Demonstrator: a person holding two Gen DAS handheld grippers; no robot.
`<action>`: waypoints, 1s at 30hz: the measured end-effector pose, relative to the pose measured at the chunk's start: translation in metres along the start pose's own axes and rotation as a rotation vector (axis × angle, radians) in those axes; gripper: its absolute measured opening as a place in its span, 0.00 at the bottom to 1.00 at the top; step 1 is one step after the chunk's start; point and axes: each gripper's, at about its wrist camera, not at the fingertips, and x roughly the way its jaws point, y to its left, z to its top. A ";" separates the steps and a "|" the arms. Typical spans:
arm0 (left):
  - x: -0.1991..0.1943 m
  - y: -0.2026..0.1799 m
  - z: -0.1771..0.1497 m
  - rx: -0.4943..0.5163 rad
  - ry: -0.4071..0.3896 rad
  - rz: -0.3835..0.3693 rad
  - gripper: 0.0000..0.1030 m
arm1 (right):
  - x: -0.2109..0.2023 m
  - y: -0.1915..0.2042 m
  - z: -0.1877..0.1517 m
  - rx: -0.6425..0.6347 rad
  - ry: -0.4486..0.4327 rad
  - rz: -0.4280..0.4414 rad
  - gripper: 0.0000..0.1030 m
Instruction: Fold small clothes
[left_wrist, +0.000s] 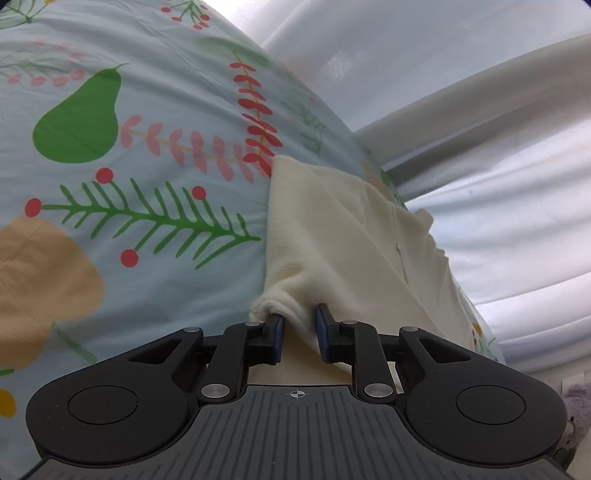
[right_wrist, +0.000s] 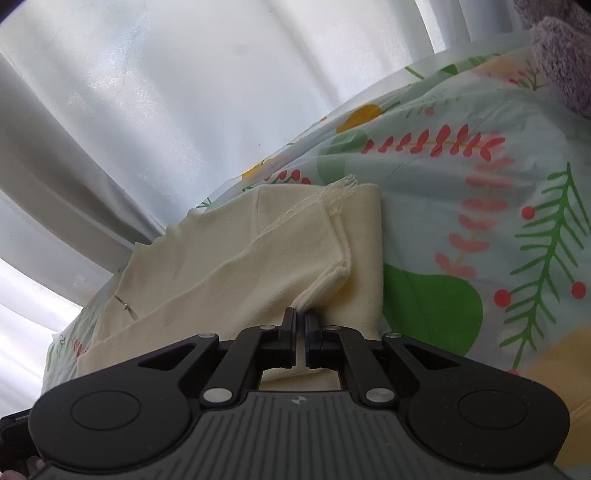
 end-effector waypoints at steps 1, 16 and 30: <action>0.000 0.000 0.000 0.010 0.004 0.001 0.22 | 0.000 -0.002 0.001 -0.005 -0.004 -0.004 0.03; -0.006 -0.046 -0.039 0.347 -0.006 0.164 0.49 | -0.003 -0.013 -0.006 0.253 0.136 0.095 0.41; 0.000 -0.042 -0.034 0.361 -0.007 0.180 0.45 | 0.011 -0.010 0.014 0.140 0.011 -0.010 0.06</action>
